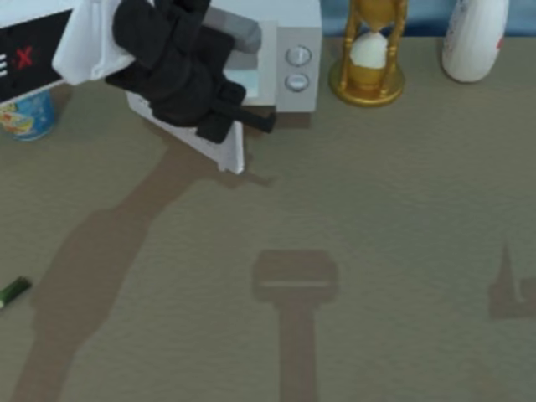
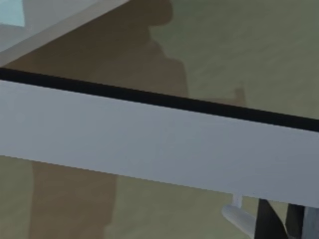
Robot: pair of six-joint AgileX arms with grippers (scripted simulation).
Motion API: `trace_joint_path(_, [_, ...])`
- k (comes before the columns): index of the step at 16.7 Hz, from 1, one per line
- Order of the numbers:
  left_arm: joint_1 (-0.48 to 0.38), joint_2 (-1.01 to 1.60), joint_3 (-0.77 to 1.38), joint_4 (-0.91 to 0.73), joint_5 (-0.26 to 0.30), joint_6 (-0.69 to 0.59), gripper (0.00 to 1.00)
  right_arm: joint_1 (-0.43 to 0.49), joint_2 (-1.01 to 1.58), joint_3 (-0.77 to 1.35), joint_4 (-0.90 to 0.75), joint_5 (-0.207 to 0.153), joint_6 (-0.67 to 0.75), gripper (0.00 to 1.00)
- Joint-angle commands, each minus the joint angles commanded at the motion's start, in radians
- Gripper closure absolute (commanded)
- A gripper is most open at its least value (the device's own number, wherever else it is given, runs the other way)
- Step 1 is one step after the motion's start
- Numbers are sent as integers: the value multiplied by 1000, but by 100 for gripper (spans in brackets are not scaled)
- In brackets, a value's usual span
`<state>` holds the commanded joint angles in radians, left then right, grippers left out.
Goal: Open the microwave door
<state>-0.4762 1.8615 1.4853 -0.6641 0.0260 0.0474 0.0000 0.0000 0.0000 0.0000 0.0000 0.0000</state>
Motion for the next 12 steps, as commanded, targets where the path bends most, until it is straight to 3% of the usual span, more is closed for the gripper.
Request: trace_joint_path(12, [52, -63, -80, 4, 87, 151, 100, 0, 0, 0, 0, 0, 0, 0])
